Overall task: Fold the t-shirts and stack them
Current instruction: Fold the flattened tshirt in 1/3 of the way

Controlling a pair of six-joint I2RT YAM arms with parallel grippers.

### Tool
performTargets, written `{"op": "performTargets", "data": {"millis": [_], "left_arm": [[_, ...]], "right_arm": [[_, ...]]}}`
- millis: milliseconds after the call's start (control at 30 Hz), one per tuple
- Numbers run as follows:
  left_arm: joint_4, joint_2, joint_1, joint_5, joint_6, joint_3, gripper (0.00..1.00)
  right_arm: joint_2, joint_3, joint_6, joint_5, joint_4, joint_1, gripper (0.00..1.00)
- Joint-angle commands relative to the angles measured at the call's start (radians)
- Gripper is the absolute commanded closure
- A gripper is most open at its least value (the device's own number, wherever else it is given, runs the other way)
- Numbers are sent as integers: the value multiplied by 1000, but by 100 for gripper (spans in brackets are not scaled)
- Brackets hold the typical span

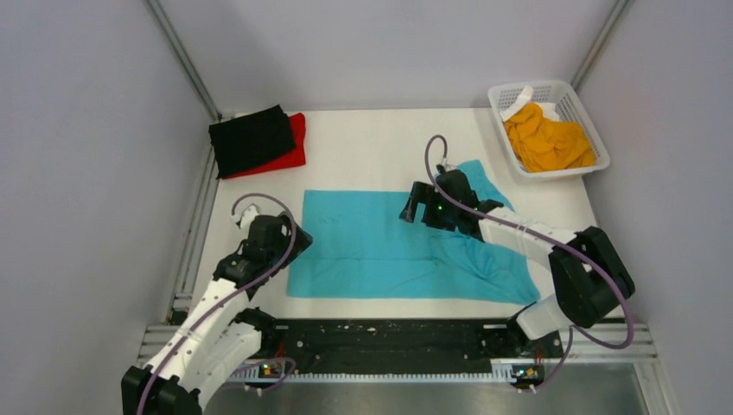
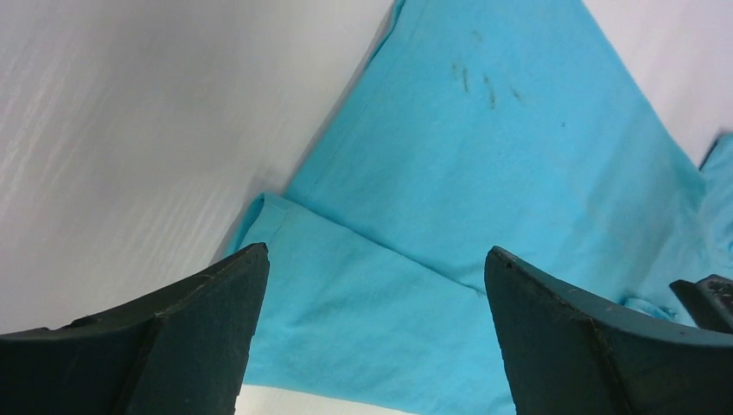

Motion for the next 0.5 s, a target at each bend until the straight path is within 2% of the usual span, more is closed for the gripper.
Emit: {"op": "performTargets", "data": {"millis": [0, 167, 333, 467], "left_arm": [[69, 56, 0, -61, 21, 76, 1], [161, 197, 40, -61, 25, 130, 1], [269, 458, 161, -6, 90, 254, 1], [275, 716, 218, 50, 194, 440, 1]], "right_arm": [[25, 118, -48, -5, 96, 11, 1], [-37, 136, -108, 133, 13, 9, 1], [-148, 70, -128, 204, -24, -28, 1], [-245, -13, -136, 225, -19, -70, 1]]}}
